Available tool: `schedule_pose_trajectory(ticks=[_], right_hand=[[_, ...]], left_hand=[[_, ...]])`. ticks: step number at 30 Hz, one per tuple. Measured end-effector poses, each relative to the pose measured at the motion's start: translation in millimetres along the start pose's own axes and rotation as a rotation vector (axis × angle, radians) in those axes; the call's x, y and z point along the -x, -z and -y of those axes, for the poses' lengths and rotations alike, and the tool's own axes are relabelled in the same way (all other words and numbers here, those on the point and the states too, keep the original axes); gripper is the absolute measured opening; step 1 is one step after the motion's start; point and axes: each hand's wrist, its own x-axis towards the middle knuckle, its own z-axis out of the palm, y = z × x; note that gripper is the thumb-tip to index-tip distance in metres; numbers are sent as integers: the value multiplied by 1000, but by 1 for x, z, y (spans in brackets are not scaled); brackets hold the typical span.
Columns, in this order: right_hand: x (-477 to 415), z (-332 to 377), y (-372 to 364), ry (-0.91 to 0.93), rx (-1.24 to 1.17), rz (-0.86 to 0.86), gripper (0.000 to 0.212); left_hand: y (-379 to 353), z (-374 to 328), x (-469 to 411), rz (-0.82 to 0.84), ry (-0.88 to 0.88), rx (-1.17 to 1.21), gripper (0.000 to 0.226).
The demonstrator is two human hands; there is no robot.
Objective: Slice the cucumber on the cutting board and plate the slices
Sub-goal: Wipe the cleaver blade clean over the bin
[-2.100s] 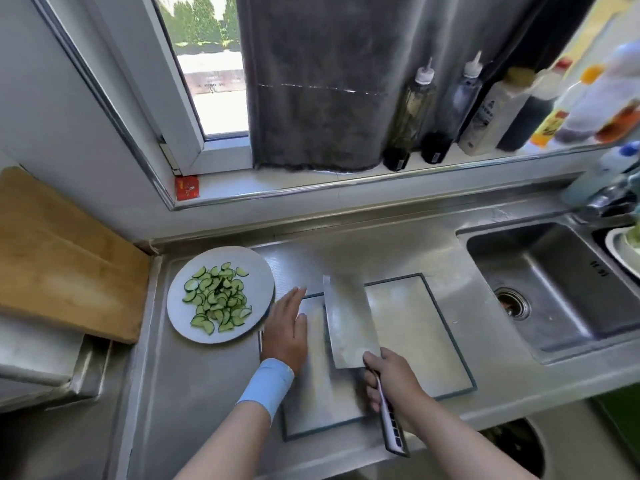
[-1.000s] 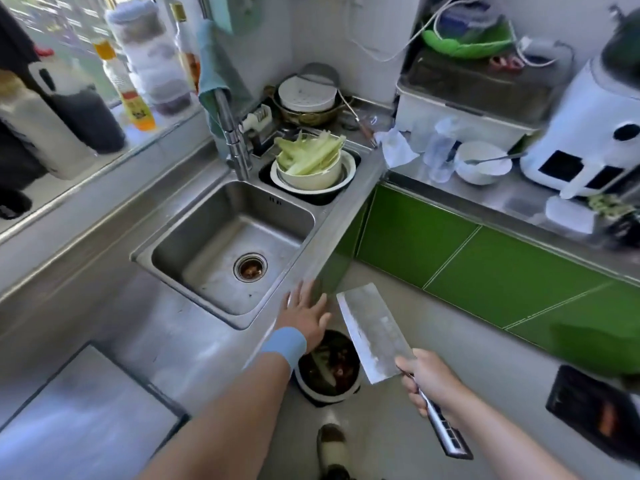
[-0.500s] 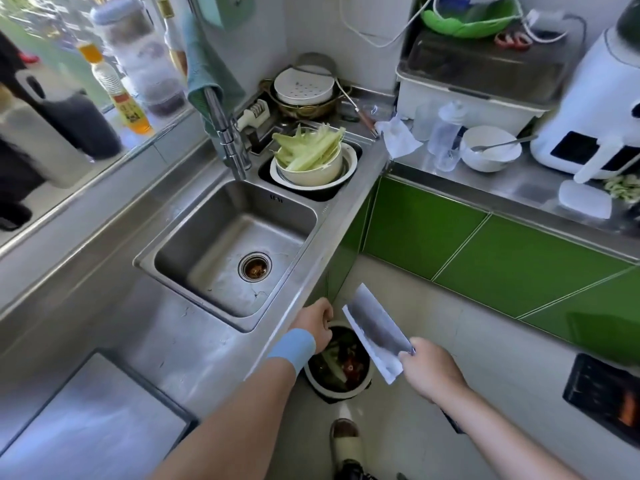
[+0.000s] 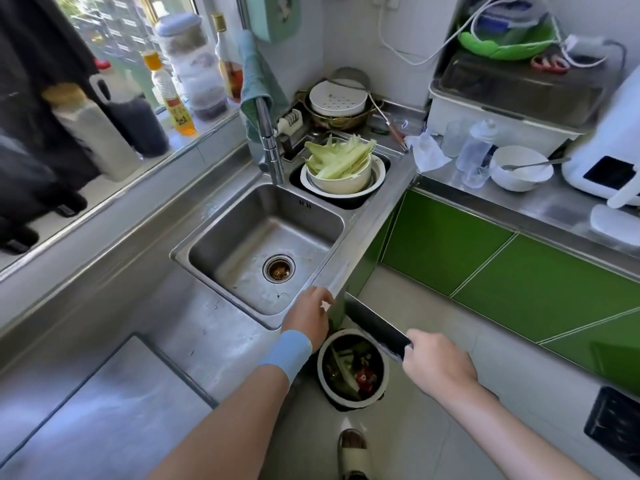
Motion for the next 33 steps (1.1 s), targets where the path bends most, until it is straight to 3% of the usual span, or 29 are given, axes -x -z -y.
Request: schedule_pose_trajectory(ticks=[4, 8, 14, 21, 28, 33], right_hand=[[3, 44, 27, 215, 13, -135, 21], [4, 107, 31, 563, 48, -175, 34], [16, 223, -12, 991, 96, -242, 38], [65, 340, -72, 1401, 285, -218, 38], [106, 416, -115, 1493, 314, -13, 42], [113, 427, -132, 1437, 253, 57, 47]], left_hand=[[41, 17, 25, -375, -149, -18, 41], [86, 55, 59, -583, -199, -77, 39], [137, 149, 147, -484, -39, -229, 27], [163, 250, 272, -414, 281, -216, 34], [163, 305, 347, -396, 486, -240, 34], [155, 319, 366, -318, 445, -232, 33]])
